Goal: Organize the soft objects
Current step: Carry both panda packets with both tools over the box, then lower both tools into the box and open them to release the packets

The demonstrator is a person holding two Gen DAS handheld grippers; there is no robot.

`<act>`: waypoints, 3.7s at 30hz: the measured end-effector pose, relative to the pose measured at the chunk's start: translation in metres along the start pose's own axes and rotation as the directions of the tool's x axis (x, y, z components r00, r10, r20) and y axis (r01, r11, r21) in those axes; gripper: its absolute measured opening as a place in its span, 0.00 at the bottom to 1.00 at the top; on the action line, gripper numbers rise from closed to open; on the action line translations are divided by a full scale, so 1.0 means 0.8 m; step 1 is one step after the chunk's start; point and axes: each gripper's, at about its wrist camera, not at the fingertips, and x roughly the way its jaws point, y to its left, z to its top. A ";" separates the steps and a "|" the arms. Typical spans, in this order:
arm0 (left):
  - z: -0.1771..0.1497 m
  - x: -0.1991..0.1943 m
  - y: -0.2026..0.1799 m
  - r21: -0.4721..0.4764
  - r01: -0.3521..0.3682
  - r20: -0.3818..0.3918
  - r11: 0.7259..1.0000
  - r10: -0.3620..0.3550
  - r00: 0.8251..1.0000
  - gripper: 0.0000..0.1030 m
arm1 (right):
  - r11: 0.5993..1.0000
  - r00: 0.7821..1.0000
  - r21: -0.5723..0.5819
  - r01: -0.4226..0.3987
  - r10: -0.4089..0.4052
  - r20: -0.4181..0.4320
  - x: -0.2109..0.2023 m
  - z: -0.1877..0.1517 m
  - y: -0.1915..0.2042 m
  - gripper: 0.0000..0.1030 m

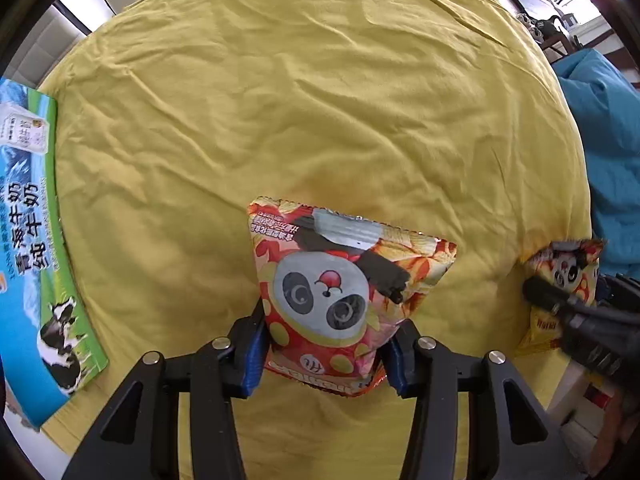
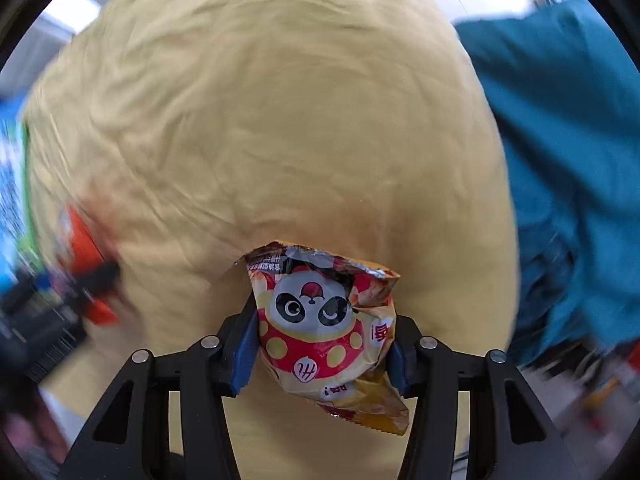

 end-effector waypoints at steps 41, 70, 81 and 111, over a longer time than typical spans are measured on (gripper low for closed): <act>-0.125 -0.238 0.287 -0.154 -0.035 0.340 0.987 0.087 0.936 0.42 | 0.940 0.952 -0.323 -0.108 0.191 0.237 -0.178 -0.108 0.455 0.49; -0.125 -0.191 0.514 -0.330 0.013 0.253 0.944 0.075 0.965 0.42 | 0.870 0.979 -0.483 -0.096 0.171 0.114 -0.081 -0.085 0.703 0.49; -0.093 -0.082 0.536 -0.334 0.122 0.022 0.935 -0.121 0.992 0.43 | 0.866 0.976 -0.450 -0.217 0.204 -0.077 0.022 -0.067 0.717 0.49; -0.075 -0.016 0.563 -0.254 0.053 -0.260 0.966 -0.121 0.958 0.50 | 0.890 0.995 -0.449 -0.081 0.048 -0.084 0.063 -0.071 0.721 0.81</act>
